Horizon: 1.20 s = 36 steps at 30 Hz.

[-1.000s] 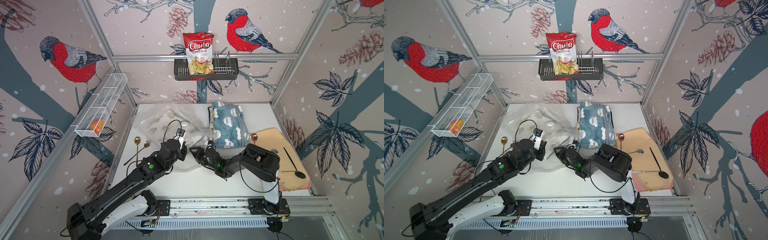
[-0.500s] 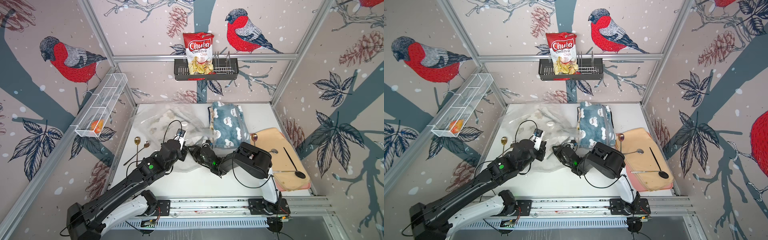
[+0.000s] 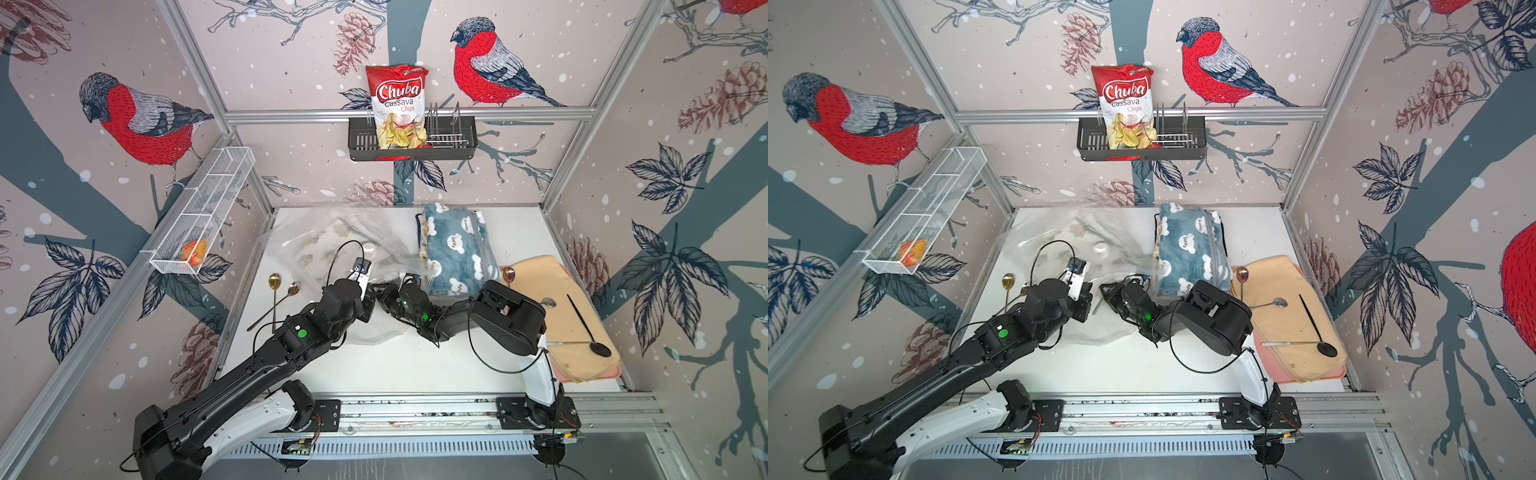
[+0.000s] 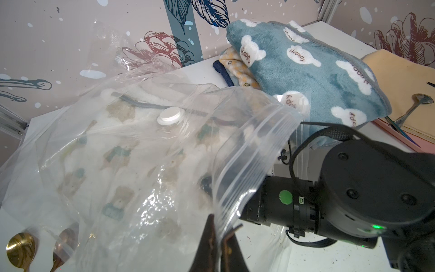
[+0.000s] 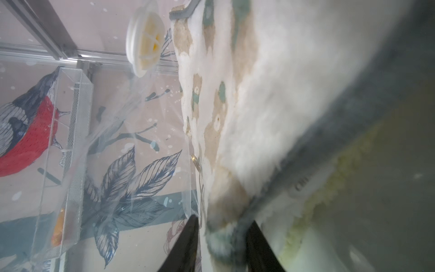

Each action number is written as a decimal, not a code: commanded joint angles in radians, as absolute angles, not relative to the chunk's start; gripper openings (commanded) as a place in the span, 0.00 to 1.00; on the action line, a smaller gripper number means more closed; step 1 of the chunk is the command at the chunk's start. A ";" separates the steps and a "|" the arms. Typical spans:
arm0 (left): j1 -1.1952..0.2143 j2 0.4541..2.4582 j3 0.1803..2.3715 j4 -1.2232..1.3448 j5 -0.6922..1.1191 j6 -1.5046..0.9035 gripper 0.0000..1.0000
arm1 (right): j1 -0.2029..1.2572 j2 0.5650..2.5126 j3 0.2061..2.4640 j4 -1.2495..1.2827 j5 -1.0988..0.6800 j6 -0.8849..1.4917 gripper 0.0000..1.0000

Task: Take the blanket out of the vacuum bag
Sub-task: Take out the blanket from the vacuum bag.

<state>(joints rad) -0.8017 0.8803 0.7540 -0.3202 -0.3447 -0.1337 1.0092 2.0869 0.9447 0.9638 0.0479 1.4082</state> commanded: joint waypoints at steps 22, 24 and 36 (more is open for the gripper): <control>-0.805 0.881 0.757 -0.293 -0.357 -0.138 0.13 | 0.993 2.103 0.933 1.010 0.002 1.400 0.40; -0.807 0.883 0.758 -0.293 -0.358 -0.137 0.13 | 0.995 2.109 0.930 1.012 0.002 1.406 0.44; -0.808 0.871 0.758 -0.294 -0.364 -0.137 0.14 | 0.979 2.137 0.955 1.016 -0.003 1.416 0.47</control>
